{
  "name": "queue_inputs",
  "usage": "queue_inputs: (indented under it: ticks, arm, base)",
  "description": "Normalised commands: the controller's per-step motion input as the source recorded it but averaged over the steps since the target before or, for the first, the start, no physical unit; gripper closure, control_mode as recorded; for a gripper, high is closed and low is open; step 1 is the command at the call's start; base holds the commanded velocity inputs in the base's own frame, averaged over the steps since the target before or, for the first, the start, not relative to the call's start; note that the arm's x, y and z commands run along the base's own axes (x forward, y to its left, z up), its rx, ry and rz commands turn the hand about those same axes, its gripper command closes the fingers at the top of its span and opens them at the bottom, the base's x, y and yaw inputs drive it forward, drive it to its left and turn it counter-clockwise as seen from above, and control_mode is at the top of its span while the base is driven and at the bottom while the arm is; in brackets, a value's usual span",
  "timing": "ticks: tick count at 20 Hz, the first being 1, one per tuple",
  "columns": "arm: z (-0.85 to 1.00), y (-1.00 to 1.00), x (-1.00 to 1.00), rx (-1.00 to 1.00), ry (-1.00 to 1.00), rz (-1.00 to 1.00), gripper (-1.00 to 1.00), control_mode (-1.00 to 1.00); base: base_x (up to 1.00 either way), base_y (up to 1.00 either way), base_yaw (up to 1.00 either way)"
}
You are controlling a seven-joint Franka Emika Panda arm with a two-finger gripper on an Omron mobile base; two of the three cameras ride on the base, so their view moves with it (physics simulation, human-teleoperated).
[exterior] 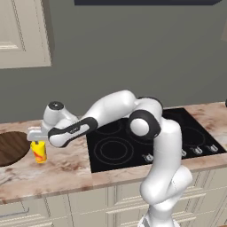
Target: Pick the cup and bowl from the counter and place them on the counter next to the sink.
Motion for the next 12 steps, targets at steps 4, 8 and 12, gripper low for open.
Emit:
queue_inputs:
  ticks: [4,8,12]
  arm:
    - [-0.32,0.0,0.15,0.0,0.01,0.0,-1.0,-1.0]
    - [-0.32,0.0,0.15,0.0,0.02,0.0,-1.0,-1.0]
    - [-0.33,0.01,0.14,0.0,0.04,0.0,-1.0,-1.0]
  base:
    - [0.0,0.0,0.0]
    - [0.0,0.0,0.0]
    - [0.0,0.0,0.0]
